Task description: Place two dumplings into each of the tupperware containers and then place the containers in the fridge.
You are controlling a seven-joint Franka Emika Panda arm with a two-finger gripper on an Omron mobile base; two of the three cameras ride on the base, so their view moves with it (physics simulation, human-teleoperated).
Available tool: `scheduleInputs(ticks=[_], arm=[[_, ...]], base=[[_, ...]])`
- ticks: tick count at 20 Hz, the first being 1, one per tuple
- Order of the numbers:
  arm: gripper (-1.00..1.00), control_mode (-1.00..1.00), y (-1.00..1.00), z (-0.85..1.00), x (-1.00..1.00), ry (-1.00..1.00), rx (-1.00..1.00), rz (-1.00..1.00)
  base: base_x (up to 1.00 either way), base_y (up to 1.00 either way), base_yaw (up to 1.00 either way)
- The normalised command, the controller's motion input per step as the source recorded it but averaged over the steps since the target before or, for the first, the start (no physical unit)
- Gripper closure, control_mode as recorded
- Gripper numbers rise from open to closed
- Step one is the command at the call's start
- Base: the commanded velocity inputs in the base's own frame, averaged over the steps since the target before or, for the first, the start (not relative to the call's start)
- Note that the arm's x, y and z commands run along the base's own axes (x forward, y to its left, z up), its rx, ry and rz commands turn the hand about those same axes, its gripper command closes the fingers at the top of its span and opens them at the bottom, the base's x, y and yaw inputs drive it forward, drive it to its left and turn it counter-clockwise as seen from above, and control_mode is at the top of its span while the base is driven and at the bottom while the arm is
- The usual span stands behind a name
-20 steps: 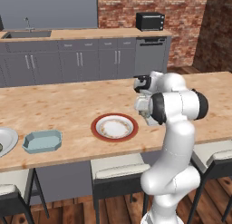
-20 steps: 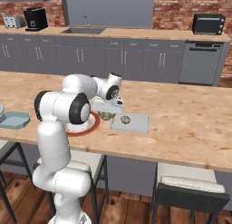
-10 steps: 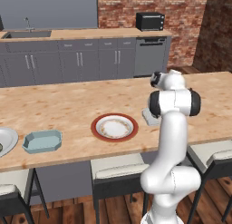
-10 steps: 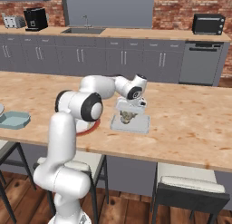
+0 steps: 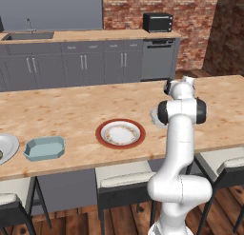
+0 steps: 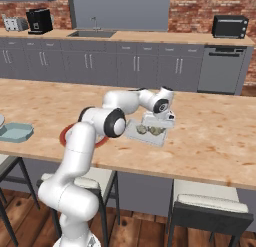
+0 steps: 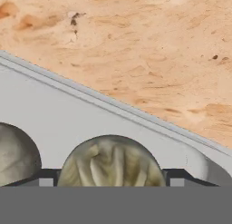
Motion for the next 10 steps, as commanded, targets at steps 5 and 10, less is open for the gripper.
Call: scheduleInputs(ticks=[5,10], arm=[[1.0,-1.0,0.0,-0.11,0.2,0.0,0.0,0.0],[1.0,-1.0,0.0,0.0,-0.01,0.03,-0.01,0.0]], base=[[0.0,0.0,0.0],[0.0,0.0,0.0]])
